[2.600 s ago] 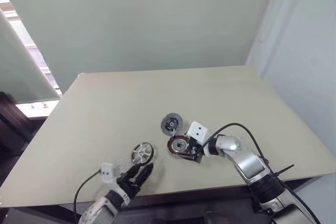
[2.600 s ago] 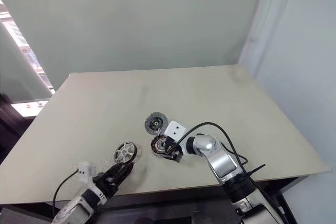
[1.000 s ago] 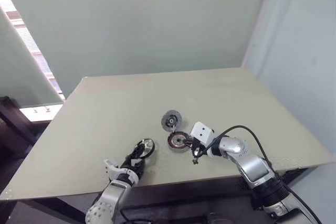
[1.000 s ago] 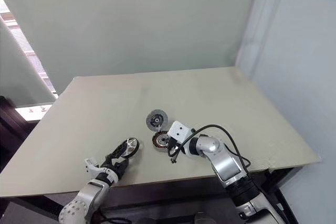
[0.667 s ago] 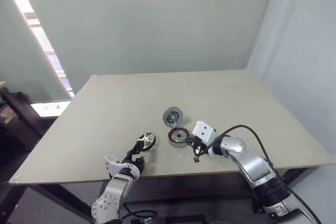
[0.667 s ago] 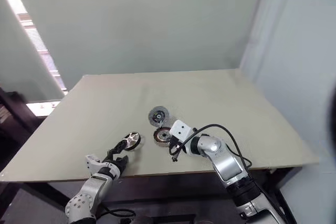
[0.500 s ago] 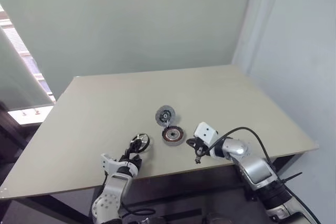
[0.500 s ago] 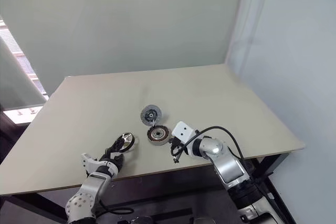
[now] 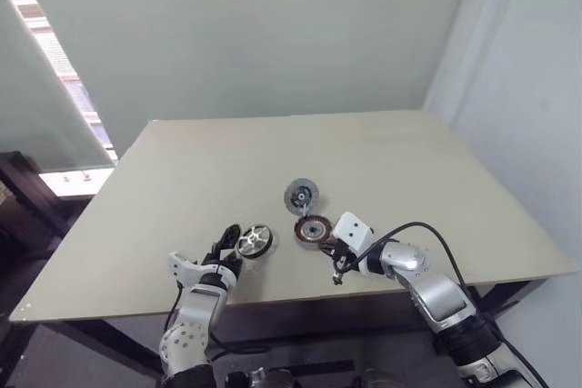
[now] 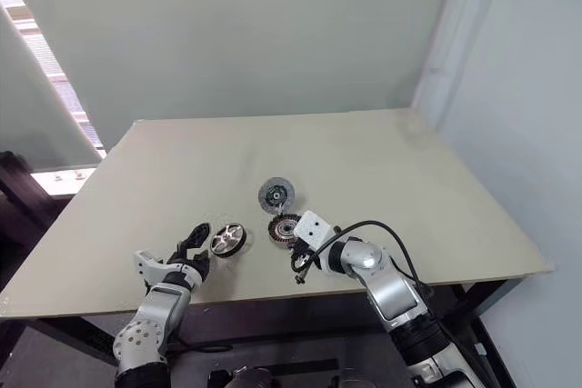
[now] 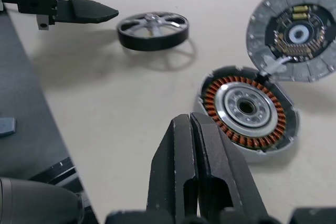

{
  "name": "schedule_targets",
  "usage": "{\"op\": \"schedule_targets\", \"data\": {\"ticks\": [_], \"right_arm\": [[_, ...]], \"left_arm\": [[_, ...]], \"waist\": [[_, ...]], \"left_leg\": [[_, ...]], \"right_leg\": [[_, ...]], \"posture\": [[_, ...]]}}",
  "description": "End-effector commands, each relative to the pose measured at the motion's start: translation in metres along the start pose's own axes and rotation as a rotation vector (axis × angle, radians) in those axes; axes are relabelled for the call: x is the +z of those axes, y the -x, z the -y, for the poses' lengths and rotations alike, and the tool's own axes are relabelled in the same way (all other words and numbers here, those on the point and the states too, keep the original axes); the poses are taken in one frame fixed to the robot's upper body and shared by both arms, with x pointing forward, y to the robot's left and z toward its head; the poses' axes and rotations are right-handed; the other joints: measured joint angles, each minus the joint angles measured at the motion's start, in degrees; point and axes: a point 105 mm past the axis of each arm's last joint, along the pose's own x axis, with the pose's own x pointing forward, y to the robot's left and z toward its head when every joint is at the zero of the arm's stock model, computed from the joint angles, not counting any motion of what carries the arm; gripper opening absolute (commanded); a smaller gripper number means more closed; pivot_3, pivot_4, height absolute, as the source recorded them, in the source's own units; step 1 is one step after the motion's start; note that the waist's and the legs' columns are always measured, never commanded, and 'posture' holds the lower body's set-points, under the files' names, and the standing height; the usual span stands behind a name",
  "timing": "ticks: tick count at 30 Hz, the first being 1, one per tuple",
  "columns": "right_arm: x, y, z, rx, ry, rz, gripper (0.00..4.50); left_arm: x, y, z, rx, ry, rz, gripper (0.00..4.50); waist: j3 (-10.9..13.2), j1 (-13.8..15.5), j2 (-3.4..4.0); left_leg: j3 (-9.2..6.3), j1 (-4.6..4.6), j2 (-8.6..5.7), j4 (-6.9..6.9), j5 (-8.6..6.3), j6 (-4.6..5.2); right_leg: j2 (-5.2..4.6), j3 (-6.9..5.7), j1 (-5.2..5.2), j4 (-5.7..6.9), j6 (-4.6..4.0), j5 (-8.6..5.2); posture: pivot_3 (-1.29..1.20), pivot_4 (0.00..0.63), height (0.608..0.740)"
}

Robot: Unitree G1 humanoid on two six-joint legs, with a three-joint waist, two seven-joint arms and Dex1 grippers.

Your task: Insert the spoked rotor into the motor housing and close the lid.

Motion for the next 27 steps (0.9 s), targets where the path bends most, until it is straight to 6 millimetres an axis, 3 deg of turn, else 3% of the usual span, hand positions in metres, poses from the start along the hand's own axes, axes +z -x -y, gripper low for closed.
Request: {"op": "schedule_targets", "data": {"ticks": [1, 7, 13, 21, 27], "right_arm": [[0.017, 0.003, 0.003, -0.023, 0.028, 0.057, 0.05], [0.015, 0.006, 0.009, -0.072, 0.006, 0.066, 0.05], [0.022, 0.014, 0.026, -0.238, -0.057, 0.161, 0.05], [0.029, 0.054, 0.055, -0.501, -0.243, 0.388, 0.05], [0.017, 0.089, 0.069, -0.612, -0.405, 0.465, 0.05]], "left_arm": [[0.003, 0.000, 0.019, -0.072, -0.024, 0.019, 4.50], [0.013, 0.005, 0.027, -0.125, -0.090, 0.029, 4.50], [0.014, 0.016, 0.045, -0.245, -0.278, 0.003, 4.50], [0.029, 0.033, 0.073, -0.408, -0.641, 0.046, 4.50], [0.026, 0.041, 0.090, -0.544, -0.987, 0.004, 4.50]], "waist": [[-0.01, 0.02, -0.08], [-0.06, 0.26, -0.30], [-0.04, 0.25, -0.34], [-0.02, 0.24, -0.31], [-0.04, 0.22, -0.27]], "left_leg": [[0.00, -0.01, -0.01, -0.01, 0.00, 0.01], [0.05, -0.08, -0.19, -0.32, -0.26, 0.57], [0.64, -0.02, -0.16, -0.36, -0.50, 0.71], [1.03, 0.09, -0.06, -0.13, -0.75, 0.75], [1.17, 0.11, -0.02, -0.12, -0.62, 0.97]], "right_leg": [[0.00, 0.01, -0.02, -0.01, 0.02, 0.02], [0.05, 0.42, -0.29, -0.09, 0.24, 0.05], [0.11, 0.93, -0.35, -0.19, 0.39, -0.15], [0.17, 1.21, -0.31, -0.08, 0.24, -0.20], [0.24, 1.38, -0.34, -0.04, 0.20, -0.17]], "posture": [[0.00, 0.000, 0.740], [0.00, 0.000, 0.740], [0.00, 0.000, 0.740], [0.00, 0.000, 0.740], [0.00, 0.000, 0.740]]}}
